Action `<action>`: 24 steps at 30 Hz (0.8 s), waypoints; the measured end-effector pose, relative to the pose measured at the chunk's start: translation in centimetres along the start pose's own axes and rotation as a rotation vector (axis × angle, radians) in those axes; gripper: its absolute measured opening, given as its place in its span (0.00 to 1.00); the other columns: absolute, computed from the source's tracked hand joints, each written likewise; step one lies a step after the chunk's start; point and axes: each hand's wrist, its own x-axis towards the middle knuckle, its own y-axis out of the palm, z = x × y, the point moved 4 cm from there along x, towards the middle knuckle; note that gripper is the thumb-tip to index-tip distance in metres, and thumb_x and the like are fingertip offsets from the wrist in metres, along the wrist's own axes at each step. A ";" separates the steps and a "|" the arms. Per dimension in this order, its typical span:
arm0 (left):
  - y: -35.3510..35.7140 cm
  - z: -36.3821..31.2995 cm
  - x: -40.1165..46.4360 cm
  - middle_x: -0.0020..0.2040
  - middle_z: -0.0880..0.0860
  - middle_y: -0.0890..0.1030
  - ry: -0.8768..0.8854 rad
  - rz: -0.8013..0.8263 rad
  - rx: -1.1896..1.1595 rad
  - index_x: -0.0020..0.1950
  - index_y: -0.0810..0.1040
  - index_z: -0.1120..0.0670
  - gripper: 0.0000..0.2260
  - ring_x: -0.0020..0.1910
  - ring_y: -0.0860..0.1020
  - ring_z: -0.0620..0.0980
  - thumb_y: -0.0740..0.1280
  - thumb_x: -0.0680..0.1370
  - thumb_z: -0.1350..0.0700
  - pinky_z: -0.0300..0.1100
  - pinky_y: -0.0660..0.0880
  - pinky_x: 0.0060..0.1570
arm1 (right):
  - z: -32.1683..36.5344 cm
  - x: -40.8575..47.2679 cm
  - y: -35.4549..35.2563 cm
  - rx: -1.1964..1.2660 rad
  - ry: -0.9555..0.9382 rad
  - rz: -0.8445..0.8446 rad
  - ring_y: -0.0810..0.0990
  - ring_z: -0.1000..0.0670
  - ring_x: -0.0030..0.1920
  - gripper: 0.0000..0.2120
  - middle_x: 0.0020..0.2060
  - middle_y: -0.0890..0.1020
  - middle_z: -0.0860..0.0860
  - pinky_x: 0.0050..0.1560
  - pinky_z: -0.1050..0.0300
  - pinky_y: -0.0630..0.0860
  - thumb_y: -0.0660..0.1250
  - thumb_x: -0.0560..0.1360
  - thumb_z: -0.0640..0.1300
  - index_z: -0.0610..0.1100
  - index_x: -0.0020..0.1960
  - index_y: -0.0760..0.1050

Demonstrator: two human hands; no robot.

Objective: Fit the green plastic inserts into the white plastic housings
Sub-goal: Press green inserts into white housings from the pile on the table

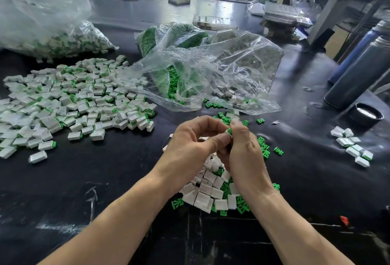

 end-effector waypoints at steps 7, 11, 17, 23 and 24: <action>0.0 -0.1 0.0 0.42 0.58 0.83 0.008 -0.032 0.030 0.50 0.82 0.62 0.03 0.41 0.81 0.53 0.72 0.79 0.63 0.52 0.81 0.52 | 0.0 -0.1 0.1 0.054 0.026 0.021 0.61 0.57 0.24 0.29 0.23 0.65 0.57 0.24 0.64 0.60 0.52 0.81 0.62 0.53 0.25 0.70; 0.1 0.0 0.0 0.46 0.60 0.84 -0.003 -0.050 0.053 0.51 0.82 0.62 0.04 0.44 0.82 0.53 0.72 0.79 0.62 0.56 0.80 0.57 | -0.5 0.2 0.2 0.016 0.040 -0.003 0.62 0.55 0.25 0.28 0.23 0.65 0.57 0.26 0.59 0.61 0.52 0.81 0.62 0.50 0.27 0.71; 0.2 0.2 0.0 0.48 0.59 0.84 -0.025 -0.066 0.083 0.51 0.82 0.61 0.05 0.47 0.81 0.51 0.73 0.79 0.60 0.59 0.78 0.60 | -1.2 0.7 0.2 -0.060 0.036 -0.027 0.76 0.50 0.34 0.28 0.28 0.78 0.48 0.37 0.42 0.73 0.51 0.78 0.62 0.47 0.40 0.82; 0.4 0.1 -0.1 0.47 0.57 0.83 -0.020 -0.069 0.079 0.51 0.82 0.61 0.04 0.46 0.80 0.49 0.72 0.79 0.61 0.59 0.77 0.60 | -0.9 0.6 0.0 -0.109 0.010 -0.083 0.69 0.54 0.28 0.24 0.23 0.71 0.56 0.34 0.48 0.67 0.50 0.78 0.58 0.52 0.30 0.76; 0.4 0.1 -0.1 0.47 0.57 0.83 -0.020 -0.069 0.080 0.51 0.82 0.62 0.04 0.46 0.80 0.49 0.72 0.79 0.61 0.58 0.78 0.60 | -0.8 0.6 0.0 -0.116 0.003 -0.084 0.70 0.54 0.29 0.24 0.23 0.71 0.56 0.34 0.49 0.67 0.50 0.78 0.57 0.52 0.30 0.76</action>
